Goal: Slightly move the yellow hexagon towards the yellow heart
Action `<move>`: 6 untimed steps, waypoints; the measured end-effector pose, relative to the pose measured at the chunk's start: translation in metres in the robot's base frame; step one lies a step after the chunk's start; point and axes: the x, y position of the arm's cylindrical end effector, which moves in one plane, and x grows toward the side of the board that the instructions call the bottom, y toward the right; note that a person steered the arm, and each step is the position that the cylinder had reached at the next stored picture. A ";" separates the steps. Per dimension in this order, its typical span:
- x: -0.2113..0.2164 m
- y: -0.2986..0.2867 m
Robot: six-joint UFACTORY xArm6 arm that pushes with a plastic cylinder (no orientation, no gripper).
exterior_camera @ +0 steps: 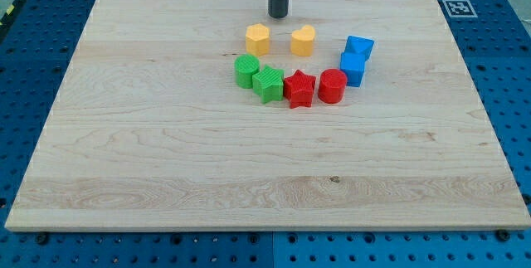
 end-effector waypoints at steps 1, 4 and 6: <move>0.000 0.000; 0.000 0.006; 0.000 0.006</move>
